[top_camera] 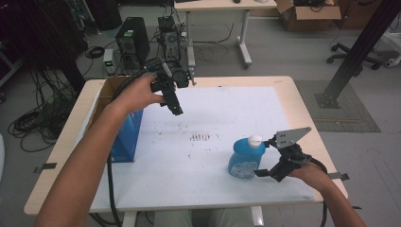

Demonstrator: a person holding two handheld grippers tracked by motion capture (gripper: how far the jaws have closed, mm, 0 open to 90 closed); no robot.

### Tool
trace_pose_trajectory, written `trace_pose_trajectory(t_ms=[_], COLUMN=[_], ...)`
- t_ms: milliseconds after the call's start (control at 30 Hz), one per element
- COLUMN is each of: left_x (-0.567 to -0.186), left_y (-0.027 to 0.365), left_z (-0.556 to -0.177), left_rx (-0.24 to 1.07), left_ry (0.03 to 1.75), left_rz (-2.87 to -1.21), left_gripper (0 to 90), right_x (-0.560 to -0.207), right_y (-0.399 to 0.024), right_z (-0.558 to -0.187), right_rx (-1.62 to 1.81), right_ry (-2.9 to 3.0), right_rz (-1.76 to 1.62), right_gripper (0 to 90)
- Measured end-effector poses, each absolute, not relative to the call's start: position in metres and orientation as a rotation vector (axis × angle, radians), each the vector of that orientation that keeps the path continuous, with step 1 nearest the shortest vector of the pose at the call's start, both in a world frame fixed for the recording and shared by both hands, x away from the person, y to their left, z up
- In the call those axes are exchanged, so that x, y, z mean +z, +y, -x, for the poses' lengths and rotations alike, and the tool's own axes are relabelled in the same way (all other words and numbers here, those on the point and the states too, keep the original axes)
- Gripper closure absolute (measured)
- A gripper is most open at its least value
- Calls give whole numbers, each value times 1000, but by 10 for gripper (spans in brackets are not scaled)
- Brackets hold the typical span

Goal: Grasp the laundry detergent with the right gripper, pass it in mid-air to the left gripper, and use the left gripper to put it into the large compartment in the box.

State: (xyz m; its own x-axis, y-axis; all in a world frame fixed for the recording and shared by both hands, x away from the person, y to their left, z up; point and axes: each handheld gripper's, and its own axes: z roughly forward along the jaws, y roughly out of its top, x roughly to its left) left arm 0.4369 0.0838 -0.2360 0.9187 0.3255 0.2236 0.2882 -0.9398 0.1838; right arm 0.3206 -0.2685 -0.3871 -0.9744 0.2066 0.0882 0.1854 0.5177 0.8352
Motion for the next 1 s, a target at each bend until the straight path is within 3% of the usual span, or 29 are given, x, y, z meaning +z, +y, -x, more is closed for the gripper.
trace_pose_trajectory(t_ms=[467,1000], left_x=[-236,-235], left_y=[85,86], left_z=[-436,-436], left_rx=[381,380], left_ry=[477,476], left_rz=[-2934,-2938], left_gripper=[52,53], right_x=[-397,-404], right_y=[-254,-250], right_z=[-319,-321], right_rx=[1534,1605], right_ry=[2670,2636], right_rz=[-345,-328], right_gripper=[49,171])
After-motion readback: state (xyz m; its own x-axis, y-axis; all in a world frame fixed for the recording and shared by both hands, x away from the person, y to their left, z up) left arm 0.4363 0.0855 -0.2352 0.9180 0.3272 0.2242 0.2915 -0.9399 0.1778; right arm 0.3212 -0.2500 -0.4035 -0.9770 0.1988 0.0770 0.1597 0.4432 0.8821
